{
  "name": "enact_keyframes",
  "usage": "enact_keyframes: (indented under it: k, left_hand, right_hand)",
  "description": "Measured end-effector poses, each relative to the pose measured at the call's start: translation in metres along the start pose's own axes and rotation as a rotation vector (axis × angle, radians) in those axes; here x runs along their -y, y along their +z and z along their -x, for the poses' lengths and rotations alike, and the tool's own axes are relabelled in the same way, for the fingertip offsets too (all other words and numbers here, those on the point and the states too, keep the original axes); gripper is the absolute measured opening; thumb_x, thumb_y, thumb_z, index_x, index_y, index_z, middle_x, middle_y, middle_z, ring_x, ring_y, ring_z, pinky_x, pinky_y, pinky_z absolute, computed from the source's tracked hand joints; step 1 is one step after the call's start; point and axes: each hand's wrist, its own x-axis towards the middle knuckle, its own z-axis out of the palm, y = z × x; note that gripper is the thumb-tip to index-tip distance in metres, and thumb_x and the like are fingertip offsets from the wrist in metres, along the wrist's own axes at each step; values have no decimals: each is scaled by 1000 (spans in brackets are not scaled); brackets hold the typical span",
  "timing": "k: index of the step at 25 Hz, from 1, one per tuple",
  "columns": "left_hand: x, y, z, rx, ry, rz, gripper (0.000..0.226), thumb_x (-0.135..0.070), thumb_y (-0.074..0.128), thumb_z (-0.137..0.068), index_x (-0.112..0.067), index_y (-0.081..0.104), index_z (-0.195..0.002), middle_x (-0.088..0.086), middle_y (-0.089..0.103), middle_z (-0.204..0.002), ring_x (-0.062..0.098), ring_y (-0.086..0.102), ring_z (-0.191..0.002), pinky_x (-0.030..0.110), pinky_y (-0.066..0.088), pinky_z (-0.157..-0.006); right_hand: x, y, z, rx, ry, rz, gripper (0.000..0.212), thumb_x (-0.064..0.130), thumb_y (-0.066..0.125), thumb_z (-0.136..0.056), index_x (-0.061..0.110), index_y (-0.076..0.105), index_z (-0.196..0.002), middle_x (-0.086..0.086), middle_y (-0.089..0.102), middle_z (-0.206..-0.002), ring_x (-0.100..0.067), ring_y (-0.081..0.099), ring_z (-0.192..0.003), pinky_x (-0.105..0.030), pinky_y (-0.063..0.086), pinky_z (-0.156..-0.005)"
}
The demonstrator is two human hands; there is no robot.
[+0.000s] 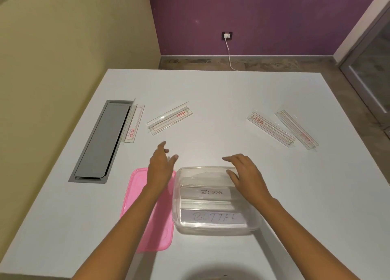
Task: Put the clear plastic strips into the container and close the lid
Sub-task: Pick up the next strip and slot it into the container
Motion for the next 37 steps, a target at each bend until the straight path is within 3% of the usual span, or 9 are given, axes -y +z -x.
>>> enact_keyframes:
  k: [4,8,13,17,22,27,32,34,37]
  left_hand:
    - [-7,-2,-70,-82,20,-158,54,-20,59,-90,-6,39,-138,18,50,-134,34,47,-124,42,39,-100]
    - [-1,8,-126,-95,19,-504,56,-18,58,-90,-4,35,-139,22,42,-139,40,43,-123,49,38,-99]
    - [15,16,-169,-184,-17,-717,46,-5,57,-83,-7,45,-128,15,55,-126,33,52,-116,46,29,-105]
    - [21,21,-192,-140,-20,-686,26,-3,50,-88,-3,53,-114,16,61,-109,34,59,-100,38,39,-72]
    - [27,13,-204,-45,-82,-750,17,5,50,-83,0,65,-90,18,65,-87,34,61,-74,33,40,-59]
    - [33,13,-190,-7,-89,-457,23,8,47,-76,-4,61,-64,15,71,-74,29,65,-64,25,46,-51]
    - [-15,16,-139,185,-285,281,21,8,55,-84,-6,64,-73,15,62,-72,7,61,-39,19,51,-39]
    - [-27,20,-118,283,-318,404,16,7,56,-85,-4,67,-80,17,62,-77,10,64,-43,22,54,-41]
    - [-40,26,-87,418,-283,435,19,2,56,-87,4,68,-102,25,68,-93,24,65,-68,25,60,-54]
  right_hand:
    - [-12,2,-23,200,-17,52,23,28,63,-87,22,66,-109,1,68,-105,-21,62,-96,-32,44,-81]
    - [-20,4,-35,300,-44,40,19,25,53,-94,24,66,-107,5,69,-98,-17,64,-90,-28,46,-70]
    - [-27,4,-41,362,-16,-41,22,28,48,-96,28,67,-107,9,68,-99,-12,63,-90,-27,49,-75]
    - [-31,12,-43,374,-13,-55,22,24,49,-95,27,67,-107,9,69,-102,-13,63,-92,-25,45,-74]
    - [-30,14,-42,353,5,-72,19,15,60,-89,24,69,-103,7,72,-96,-16,66,-87,-30,53,-73]
    - [-28,9,-40,377,15,-74,20,23,53,-94,26,64,-110,11,68,-105,-10,63,-96,-28,51,-78]
    - [-16,-3,-41,350,82,-110,29,39,43,-96,31,58,-119,13,60,-119,-6,54,-110,-26,46,-89]
    - [-10,-2,-43,300,121,-156,30,41,45,-95,32,55,-122,12,58,-122,-7,53,-112,-29,47,-93]
    - [1,-3,-50,230,242,-376,39,41,50,-93,30,48,-130,10,55,-127,-7,53,-113,-30,46,-97]
